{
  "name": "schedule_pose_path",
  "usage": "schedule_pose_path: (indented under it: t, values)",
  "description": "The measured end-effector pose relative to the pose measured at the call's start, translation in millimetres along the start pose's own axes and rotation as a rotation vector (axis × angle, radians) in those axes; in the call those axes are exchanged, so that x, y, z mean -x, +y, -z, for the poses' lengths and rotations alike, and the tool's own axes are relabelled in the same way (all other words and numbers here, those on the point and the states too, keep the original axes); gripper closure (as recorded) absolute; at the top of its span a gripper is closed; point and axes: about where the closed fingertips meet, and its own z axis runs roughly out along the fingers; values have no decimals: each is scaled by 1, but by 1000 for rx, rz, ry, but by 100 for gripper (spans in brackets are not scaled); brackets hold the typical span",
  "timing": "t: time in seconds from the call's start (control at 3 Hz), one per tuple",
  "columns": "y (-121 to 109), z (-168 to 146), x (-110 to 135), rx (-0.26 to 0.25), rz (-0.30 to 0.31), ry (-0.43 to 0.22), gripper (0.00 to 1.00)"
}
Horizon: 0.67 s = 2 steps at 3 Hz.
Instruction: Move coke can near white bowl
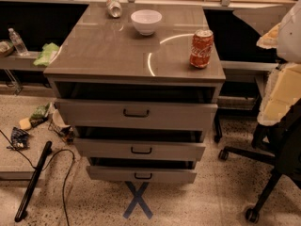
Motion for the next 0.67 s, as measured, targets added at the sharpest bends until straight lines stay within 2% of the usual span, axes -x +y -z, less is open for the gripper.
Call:
schedule_pose_path:
  t: [0.33,0.67]
  values:
    - [-2,-1,0,-5,-12,-10,0]
    - [-14,-6,0,-40,-97,-83,0]
